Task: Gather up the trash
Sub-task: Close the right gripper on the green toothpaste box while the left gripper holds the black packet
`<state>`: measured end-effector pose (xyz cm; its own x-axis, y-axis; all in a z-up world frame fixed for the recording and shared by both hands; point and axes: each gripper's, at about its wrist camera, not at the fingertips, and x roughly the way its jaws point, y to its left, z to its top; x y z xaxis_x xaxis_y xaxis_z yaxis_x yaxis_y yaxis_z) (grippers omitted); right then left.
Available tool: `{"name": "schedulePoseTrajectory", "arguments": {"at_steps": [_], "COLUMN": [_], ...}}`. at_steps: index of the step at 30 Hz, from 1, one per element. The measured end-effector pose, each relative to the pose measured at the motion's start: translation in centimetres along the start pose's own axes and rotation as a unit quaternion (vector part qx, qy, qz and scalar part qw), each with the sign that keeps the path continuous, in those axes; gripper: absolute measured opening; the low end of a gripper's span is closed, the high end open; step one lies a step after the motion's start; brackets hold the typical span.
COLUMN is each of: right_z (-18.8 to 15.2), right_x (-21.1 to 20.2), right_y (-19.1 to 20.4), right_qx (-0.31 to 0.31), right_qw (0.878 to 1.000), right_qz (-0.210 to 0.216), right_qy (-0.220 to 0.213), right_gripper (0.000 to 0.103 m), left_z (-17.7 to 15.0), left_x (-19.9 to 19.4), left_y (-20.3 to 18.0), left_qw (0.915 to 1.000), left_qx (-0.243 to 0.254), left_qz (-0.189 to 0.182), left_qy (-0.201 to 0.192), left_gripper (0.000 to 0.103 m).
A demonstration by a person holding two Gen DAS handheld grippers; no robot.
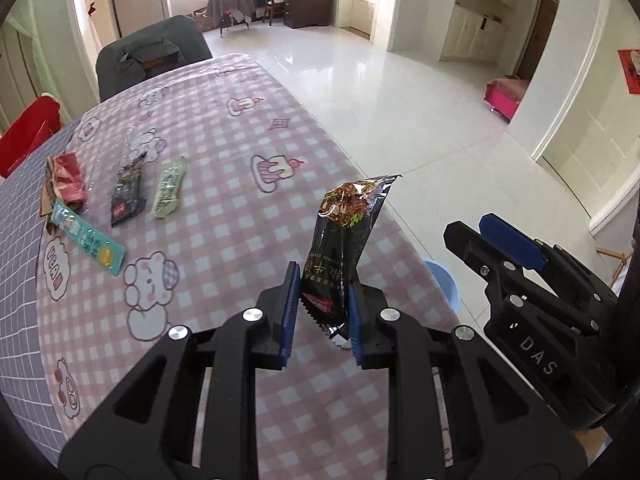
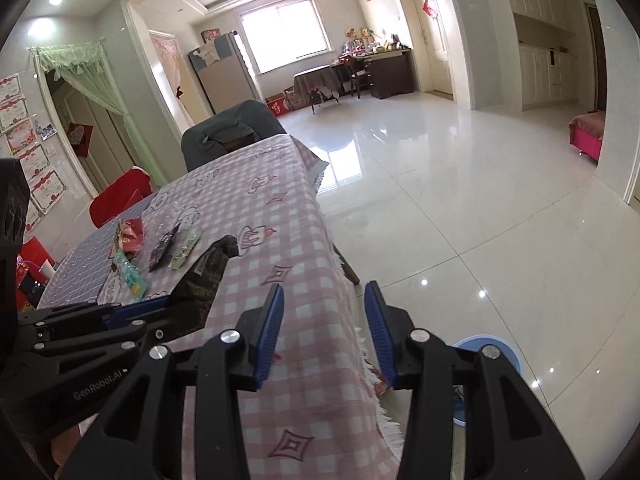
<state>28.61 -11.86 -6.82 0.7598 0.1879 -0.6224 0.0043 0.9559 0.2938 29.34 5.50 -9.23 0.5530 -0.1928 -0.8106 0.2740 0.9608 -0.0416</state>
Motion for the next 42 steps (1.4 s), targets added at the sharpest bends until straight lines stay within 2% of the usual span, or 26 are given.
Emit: {"name": "schedulePoseTrajectory", "arguments": {"at_steps": [5,12,16,20,25,32,38,42], "right_z": [0.7,2.0,1.8,0.9,0.0,-0.5,-0.8,-0.9], "right_x": [0.6,3.7,7.1,10.4,13.8,17.8,20.0,20.2], "right_y": [3.6,12.8,19.8,25.2,29.5,31.1,30.5,29.8], "right_qx": [-0.026,-0.096,-0.150,-0.188,-0.234,-0.256,-0.249,-0.251], "right_qw": [0.999,0.993,0.984,0.974,0.964,0.957,0.957,0.956], "right_qz": [0.022,0.060,0.080,0.093,0.083,0.065,0.059,0.067], "right_qy": [0.005,0.029,0.054,0.081,0.098,0.121,0.137,0.140], "right_gripper": [0.045,0.052,0.056,0.058,0.063,0.063,0.063,0.038], "left_z": [-0.3,-1.4,-2.4,-3.4,-4.6,-5.4,-5.0,-4.8], "left_x": [-1.4,-3.5,-4.5,-4.4,-3.2,-1.5,-0.6,-0.6], "left_y": [4.0,13.5,19.5,24.1,28.6,31.1,31.1,30.8], "left_qw": [0.9993,0.9938,0.9865,0.9800,0.9735,0.9709,0.9723,0.9725], "left_qx": [-0.033,-0.098,-0.140,-0.171,-0.200,-0.214,-0.211,-0.210], "left_qz": [0.009,0.045,0.080,0.098,0.111,0.108,0.102,0.100], "left_qy": [-0.011,-0.025,-0.031,-0.025,-0.013,-0.001,0.004,0.006], "left_gripper": [0.022,0.022,0.022,0.022,0.022,0.022,0.022,0.022]}}
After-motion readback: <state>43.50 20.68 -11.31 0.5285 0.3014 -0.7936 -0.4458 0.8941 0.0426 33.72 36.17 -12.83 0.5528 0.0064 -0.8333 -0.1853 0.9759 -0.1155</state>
